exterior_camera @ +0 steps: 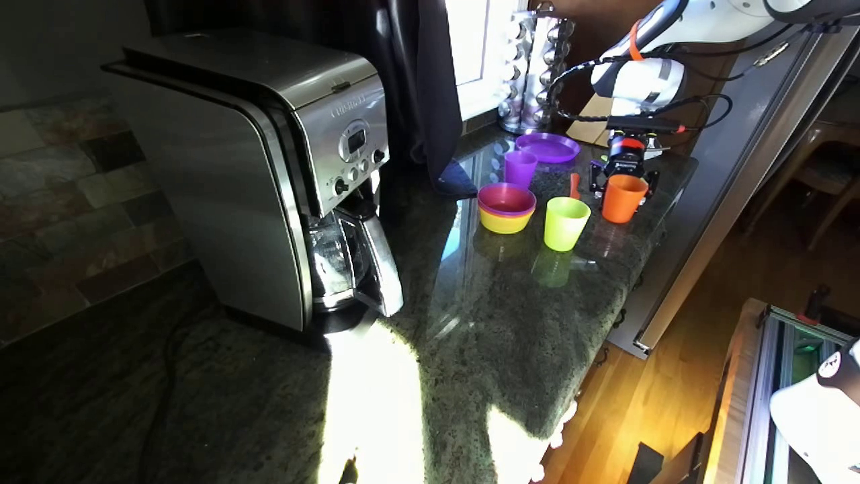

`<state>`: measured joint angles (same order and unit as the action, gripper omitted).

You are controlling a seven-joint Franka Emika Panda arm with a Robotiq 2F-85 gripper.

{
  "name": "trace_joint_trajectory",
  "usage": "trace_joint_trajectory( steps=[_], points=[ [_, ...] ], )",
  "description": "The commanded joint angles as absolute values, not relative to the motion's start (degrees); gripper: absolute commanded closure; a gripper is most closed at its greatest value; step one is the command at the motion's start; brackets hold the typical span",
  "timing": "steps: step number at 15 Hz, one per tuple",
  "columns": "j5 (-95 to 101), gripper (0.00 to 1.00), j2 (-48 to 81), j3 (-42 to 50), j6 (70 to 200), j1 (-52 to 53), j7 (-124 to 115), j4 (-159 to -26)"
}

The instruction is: Place the orange cup upside down then put the smaller cup on top

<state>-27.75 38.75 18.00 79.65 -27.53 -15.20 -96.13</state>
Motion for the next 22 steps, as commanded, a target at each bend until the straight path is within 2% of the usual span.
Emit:
trace_joint_trajectory(
  steps=[1,6,16,19,22],
  points=[
    [-28.98,0.57,38.42,17.97,81.31,-27.46,-14.6,-96.58],
    [-27.23,0.57,28.12,19.97,95.06,-23.79,-15.08,-106.82],
    [-20.49,0.57,10.67,20.41,135.17,-15.72,-25.67,-128.21],
    [-14.18,0.57,8.29,20.77,140.29,-14.34,-32.97,-132.3],
    [-8.42,0.57,7.15,21.13,139.12,-14.05,-38.8,-133.59]
  ],
)
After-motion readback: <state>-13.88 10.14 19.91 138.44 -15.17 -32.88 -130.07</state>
